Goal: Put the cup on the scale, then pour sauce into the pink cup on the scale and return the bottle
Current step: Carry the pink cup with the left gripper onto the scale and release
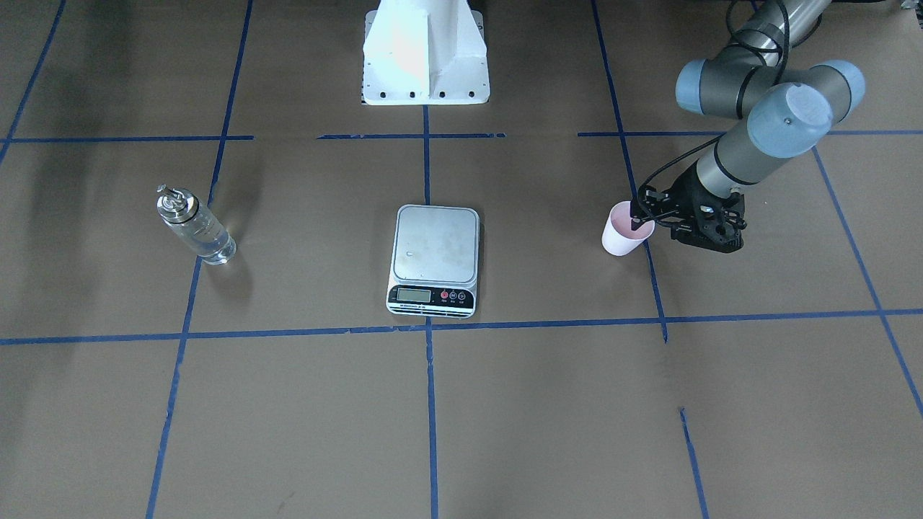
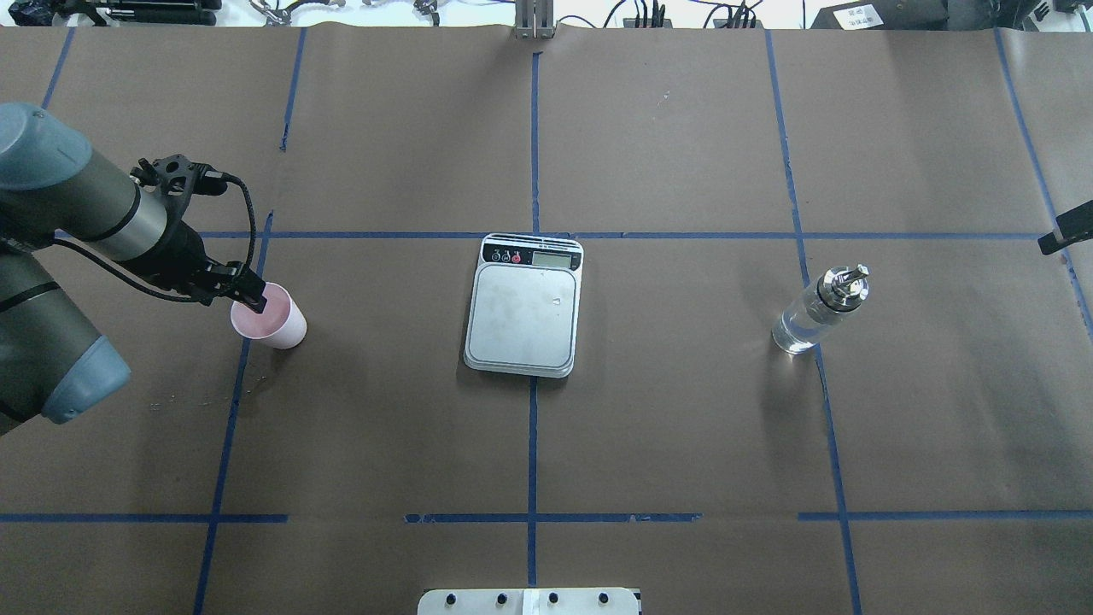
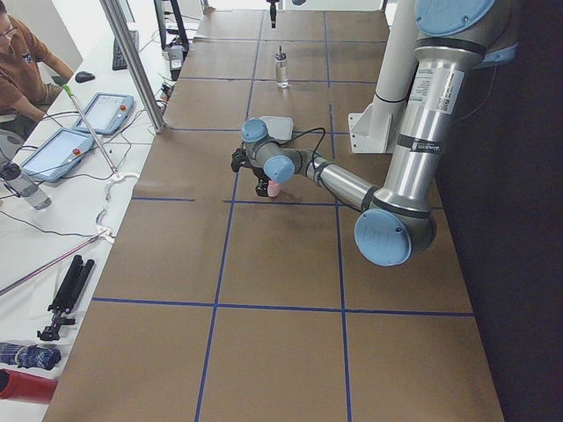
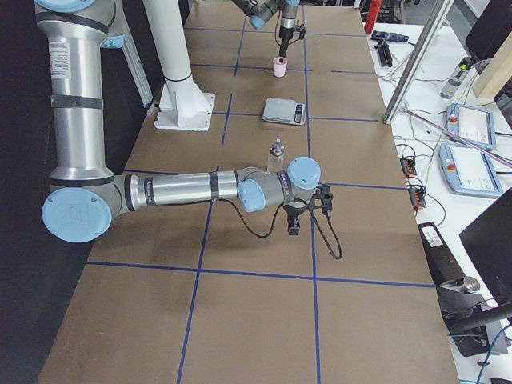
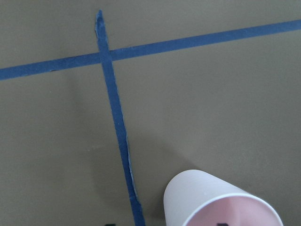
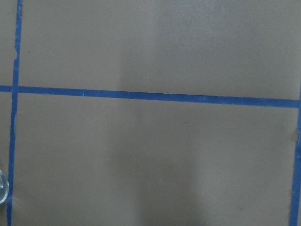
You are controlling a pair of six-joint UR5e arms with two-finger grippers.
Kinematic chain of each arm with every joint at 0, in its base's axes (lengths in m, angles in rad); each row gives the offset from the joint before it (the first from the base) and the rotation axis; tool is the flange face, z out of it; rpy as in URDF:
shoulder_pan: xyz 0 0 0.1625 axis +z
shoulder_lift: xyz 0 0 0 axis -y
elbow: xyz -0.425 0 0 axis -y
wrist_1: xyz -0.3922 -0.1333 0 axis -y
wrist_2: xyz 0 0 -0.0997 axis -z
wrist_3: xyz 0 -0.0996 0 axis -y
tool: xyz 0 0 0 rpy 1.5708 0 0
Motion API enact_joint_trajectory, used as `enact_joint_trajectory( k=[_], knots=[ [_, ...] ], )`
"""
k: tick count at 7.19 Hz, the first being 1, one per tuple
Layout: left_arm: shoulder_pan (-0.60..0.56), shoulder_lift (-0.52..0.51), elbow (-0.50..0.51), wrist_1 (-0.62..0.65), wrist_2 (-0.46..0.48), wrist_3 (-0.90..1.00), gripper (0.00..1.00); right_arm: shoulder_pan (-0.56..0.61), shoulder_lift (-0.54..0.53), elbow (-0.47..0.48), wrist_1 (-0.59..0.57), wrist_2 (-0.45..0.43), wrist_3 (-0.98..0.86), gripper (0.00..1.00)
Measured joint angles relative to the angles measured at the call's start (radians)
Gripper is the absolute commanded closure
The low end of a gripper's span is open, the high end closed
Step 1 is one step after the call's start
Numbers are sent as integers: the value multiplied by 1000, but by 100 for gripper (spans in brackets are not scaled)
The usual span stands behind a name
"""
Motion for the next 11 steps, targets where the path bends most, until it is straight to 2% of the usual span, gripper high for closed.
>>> enact_joint_trajectory(
  k=[1, 4, 6, 7, 8, 9, 11],
  knots=[
    [3, -2, 4, 0, -1, 0, 100, 0, 0, 0, 0, 0, 0, 0],
    [6, -9, -14, 14, -4, -26, 100, -1, -1, -3, 0, -5, -1, 0],
    [6, -46, -81, 46, -21, -169, 100, -1, 3, -4, 1, -3, -1, 0],
    [14, -107, -111, 85, -14, -275, 100, -4, 7, 0, 2, -2, -1, 0],
    [48, -212, -125, 158, 32, -383, 100, -12, 15, 5, 3, -1, 0, 0],
    [101, -316, -124, 233, 103, -442, 100, -22, 23, 9, 3, -2, 1, 0],
    [183, -427, -89, 289, 232, -470, 100, -33, 30, 12, 2, -1, 1, 0]
  ],
)
